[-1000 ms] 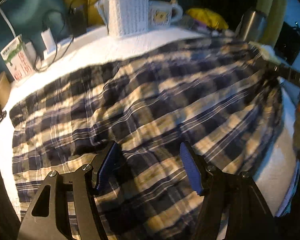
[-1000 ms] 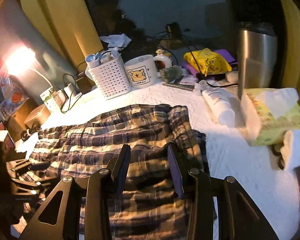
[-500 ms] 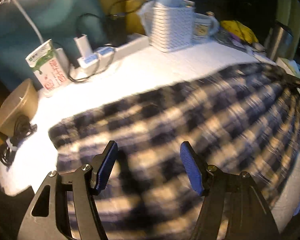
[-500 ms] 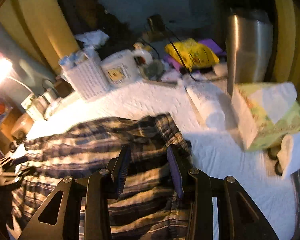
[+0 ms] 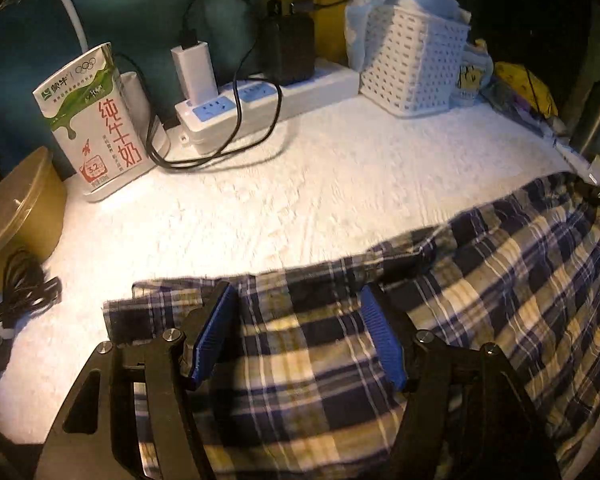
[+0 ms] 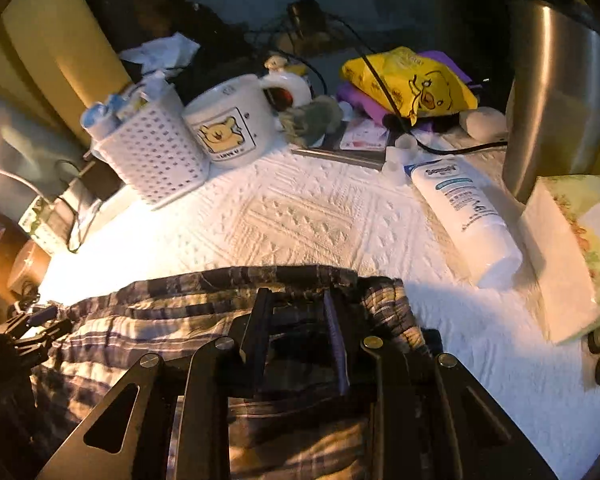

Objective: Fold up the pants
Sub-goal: 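Pull the waistband straight with the right gripper and release it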

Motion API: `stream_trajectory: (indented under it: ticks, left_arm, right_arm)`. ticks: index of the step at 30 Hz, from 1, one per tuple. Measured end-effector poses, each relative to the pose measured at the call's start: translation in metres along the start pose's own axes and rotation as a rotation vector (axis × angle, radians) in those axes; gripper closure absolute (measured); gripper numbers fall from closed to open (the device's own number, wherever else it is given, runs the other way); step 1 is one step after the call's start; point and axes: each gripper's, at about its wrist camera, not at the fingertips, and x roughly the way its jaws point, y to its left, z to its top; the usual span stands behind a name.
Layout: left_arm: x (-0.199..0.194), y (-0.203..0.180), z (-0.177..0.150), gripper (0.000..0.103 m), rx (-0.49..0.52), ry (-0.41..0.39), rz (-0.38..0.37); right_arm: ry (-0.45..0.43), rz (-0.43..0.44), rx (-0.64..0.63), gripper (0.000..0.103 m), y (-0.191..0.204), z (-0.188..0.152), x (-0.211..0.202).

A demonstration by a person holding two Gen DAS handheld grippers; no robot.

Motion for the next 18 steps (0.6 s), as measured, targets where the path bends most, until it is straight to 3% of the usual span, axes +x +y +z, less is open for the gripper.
stream_trajectory:
  ticks: [7,9,15,17,18]
  left_arm:
    - [0.012,0.013,0.009,0.035,-0.039,-0.031,0.009]
    - [0.011,0.015,0.012,0.035,-0.058,-0.031,0.042]
    - [-0.023,0.018,0.007,0.035,-0.069,-0.094,0.078]
    - [-0.037,0.016,0.0,0.035,-0.068,-0.11,0.078]
    - [-0.043,0.014,-0.003,0.035,-0.066,-0.114,0.075]
  right_arm:
    - [0.023,-0.04,-0.004,0.075,0.002,0.003,0.016]
    - [0.022,-0.047,-0.013,0.075,0.004,0.003,0.017]
    - [-0.015,-0.032,-0.02,0.075,0.005,0.002,0.0]
    - [-0.039,-0.03,-0.036,0.07,0.008,0.0,-0.012]
    - [-0.045,-0.025,-0.042,0.059,0.008,-0.001,-0.017]
